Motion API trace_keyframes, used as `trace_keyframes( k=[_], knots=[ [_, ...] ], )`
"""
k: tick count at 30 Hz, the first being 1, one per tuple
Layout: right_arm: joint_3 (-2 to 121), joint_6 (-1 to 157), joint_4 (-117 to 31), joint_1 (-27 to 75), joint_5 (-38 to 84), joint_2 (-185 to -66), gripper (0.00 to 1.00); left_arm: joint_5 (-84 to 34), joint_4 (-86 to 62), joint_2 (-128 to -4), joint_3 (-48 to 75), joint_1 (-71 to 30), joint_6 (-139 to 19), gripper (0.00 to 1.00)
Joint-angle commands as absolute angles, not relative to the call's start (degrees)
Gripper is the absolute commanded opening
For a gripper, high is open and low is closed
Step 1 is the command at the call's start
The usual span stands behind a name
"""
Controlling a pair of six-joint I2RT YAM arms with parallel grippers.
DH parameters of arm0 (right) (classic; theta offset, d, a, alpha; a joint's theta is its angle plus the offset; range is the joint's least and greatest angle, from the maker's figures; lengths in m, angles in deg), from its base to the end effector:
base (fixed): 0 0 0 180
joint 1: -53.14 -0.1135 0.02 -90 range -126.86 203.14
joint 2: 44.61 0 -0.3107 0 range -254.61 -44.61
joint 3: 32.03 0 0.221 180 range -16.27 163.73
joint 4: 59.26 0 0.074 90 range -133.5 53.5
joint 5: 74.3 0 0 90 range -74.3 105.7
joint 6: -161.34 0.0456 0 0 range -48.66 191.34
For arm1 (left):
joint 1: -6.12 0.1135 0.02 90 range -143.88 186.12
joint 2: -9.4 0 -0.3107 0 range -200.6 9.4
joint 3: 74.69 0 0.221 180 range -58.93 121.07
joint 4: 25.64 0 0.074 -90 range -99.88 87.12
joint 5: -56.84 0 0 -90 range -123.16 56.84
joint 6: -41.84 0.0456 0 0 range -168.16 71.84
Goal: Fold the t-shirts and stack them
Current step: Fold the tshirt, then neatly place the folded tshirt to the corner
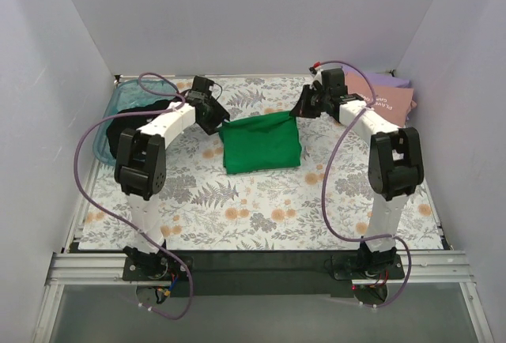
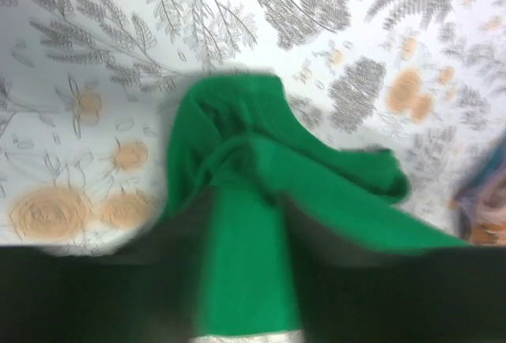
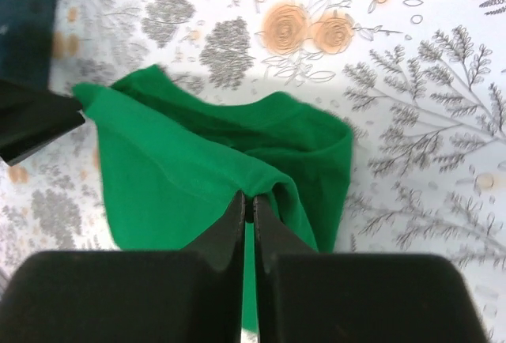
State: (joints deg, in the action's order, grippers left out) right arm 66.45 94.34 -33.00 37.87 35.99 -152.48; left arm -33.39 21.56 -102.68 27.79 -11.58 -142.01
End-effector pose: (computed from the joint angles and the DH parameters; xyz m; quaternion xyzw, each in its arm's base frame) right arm 0.4090 0.1280 0.3051 -0.0212 0.8791 0.2954 0.3734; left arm 0.4004 -0.1276 0.2645 -0.5914 0.7540 -0.2351 0.1623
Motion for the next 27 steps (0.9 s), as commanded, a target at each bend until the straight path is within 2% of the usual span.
trace_keyframes(
  k=[1, 2, 4, 5, 7, 10, 15, 19, 27],
  knots=[
    [73.0, 92.17, -34.97, 38.72, 38.55, -158.41, 0.08, -35.26, 22.55, -107.66, 34.64, -10.41, -140.18, 0.57],
    [74.68, 91.91, -34.89, 38.81, 39.16, -161.3, 0.37, -35.45, 22.73, -108.81, 35.98, -10.06, -139.84, 0.64],
    [77.23, 91.73, -34.02, 39.07, 39.52, -163.51, 0.62, -35.19, 24.13, -111.88, 40.79, -9.88, -138.96, 0.74],
    [79.77, 91.38, -33.14, 39.07, 39.78, -164.48, 0.98, -35.18, 24.83, -112.68, 42.56, -9.88, -138.35, 0.88],
    [80.15, 90.16, -31.64, 38.99, 39.78, -163.62, 0.98, -34.83, 27.11, -113.12, 44.95, -9.97, -137.12, 0.9],
    [74.45, 87.53, -31.55, 38.2, 36.37, -156.0, 0.99, -34.31, 27.39, -108.85, 43.21, -9.88, -136.58, 0.91],
    [60.58, 83.47, -31.02, 35.74, 28.37, -146.75, 0.98, -33.25, 21.85, -96.53, 25.15, -10.23, -136.41, 0.93],
    [54.67, 82.59, -31.02, 32.93, 24.23, -142.87, 0.99, -34.83, 19.83, -84.59, 11.5, -11.9, -137.37, 0.94],
    [54.48, 84.61, -31.02, 31.25, 21.41, -146.99, 0.98, -36.24, 18.43, -59.55, -10.75, -14.18, -141.15, 0.95]
  ],
)
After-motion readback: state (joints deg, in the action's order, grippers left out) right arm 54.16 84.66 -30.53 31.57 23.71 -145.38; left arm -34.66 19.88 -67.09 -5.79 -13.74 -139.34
